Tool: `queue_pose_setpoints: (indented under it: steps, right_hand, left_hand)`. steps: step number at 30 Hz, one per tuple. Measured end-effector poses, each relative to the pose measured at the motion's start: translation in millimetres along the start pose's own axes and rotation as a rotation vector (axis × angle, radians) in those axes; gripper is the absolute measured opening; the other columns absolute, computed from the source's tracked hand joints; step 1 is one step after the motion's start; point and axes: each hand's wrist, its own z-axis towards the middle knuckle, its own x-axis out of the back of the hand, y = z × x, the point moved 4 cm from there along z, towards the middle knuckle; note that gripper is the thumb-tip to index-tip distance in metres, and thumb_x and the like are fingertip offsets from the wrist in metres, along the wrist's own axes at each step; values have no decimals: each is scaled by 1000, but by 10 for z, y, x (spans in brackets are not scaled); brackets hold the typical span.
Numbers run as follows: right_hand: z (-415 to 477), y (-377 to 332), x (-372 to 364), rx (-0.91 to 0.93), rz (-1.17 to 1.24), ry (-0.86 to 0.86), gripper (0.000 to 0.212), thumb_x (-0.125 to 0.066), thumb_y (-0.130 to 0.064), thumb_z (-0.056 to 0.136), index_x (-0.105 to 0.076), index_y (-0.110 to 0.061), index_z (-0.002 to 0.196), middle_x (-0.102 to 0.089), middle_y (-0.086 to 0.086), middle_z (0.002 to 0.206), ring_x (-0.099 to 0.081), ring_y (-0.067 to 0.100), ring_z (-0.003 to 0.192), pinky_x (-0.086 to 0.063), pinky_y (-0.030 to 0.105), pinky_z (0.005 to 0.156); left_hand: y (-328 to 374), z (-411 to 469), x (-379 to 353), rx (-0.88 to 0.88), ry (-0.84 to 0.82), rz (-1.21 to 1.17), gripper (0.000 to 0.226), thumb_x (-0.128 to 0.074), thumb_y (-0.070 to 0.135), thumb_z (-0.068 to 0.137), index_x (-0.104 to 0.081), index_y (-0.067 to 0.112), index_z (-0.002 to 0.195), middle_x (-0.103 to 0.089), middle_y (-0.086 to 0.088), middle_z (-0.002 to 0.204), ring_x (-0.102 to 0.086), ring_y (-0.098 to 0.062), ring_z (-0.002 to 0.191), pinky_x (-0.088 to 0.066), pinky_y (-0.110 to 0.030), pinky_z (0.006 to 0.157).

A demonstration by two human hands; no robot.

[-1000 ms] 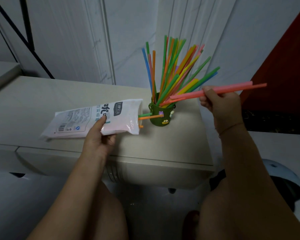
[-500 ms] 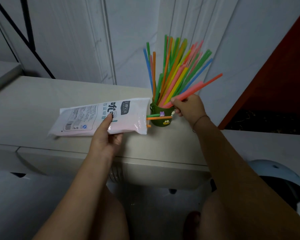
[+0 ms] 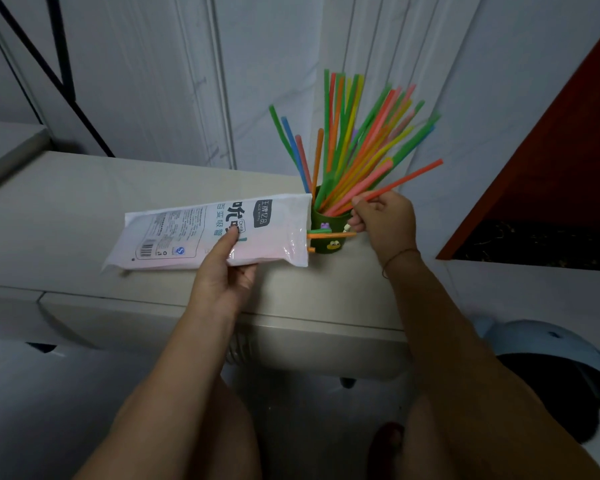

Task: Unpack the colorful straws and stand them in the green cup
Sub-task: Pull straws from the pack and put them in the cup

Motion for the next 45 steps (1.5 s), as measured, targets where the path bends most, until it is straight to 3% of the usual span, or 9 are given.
queue_pose_setpoints:
  steps: [8,13,22,25,27,32,37,41,45]
  right_hand:
    - [-426,155,1,-508,410,-170,15,-52,-15,92,-60,-7,82,-59,2,55,-56,10,51,-46,19,47]
    - [-826,226,-229,-839,818,-334,42,-31,-38,99,-60,-9,108,-65,12,101,-61,23,92,-52,35,78]
    - [-1035,359,-413,-1069,1000,-221,20,-49,-19,94,-66,-8,91,-74,13,71,-62,26,85,-59,38,54]
    - [-1003,388,-467,-1001,1070,-266,31,-42,-19,97,-63,-11,119,-69,14,113,-60,30,110,-56,44,86]
    - [-969,352,-461,-925,1075,-290,35,-39,-19,98,-58,-10,127,-63,14,124,-58,30,112,-52,46,88]
    - [-1015,354,-337,-972,916,-214,19,-53,-17,93,-64,-4,101,-67,14,96,-63,27,86,-60,38,56]
    - [-1060,352,-301,-981,846,-252,21,-53,-23,93,-63,-6,101,-67,12,95,-65,22,80,-56,30,58]
    - [-1007,286,-271,-797,623,-291,19,-50,-25,94,-61,-12,87,-60,5,75,-49,9,49,-34,16,45]
    - [-926,197,-251,-511,572,-253,16,-48,-5,93,-58,-6,81,-50,8,67,-45,5,45,-36,15,41]
  left_hand:
    - [-4,-67,5,-40,-5,43,41,-61,0,86,-58,15,124,-76,-3,88,-74,-15,79,-59,-30,61]
    - [-105,-249,-30,-123,-49,271,29,-66,5,84,-65,17,111,-73,-5,110,-71,-16,96,-57,-31,81]
    - [-49,-552,-141,-383,-194,580,50,-74,12,75,-60,14,124,-69,-4,119,-65,-18,110,-53,-36,92]
    - [-55,-550,-103,-372,-182,714,49,-72,16,76,-61,17,123,-71,-1,116,-68,-15,103,-57,-31,82]
    - [-45,-531,-58,-346,-168,762,44,-70,14,80,-61,18,122,-72,-2,113,-69,-17,99,-58,-30,74]
    - [19,-568,-82,-391,-152,756,46,-69,10,81,-59,16,125,-70,-4,115,-69,-18,100,-59,-36,77]
    - [77,-538,-64,-390,-129,709,47,-67,12,84,-56,19,129,-70,1,115,-68,-14,99,-59,-33,75]
    - [72,-409,77,-274,-42,618,41,-68,19,83,-60,24,122,-72,1,110,-68,-16,97,-57,-29,71]
    - [-11,-335,165,-80,23,455,44,-70,21,82,-61,16,124,-72,1,103,-69,-12,91,-57,-24,61]
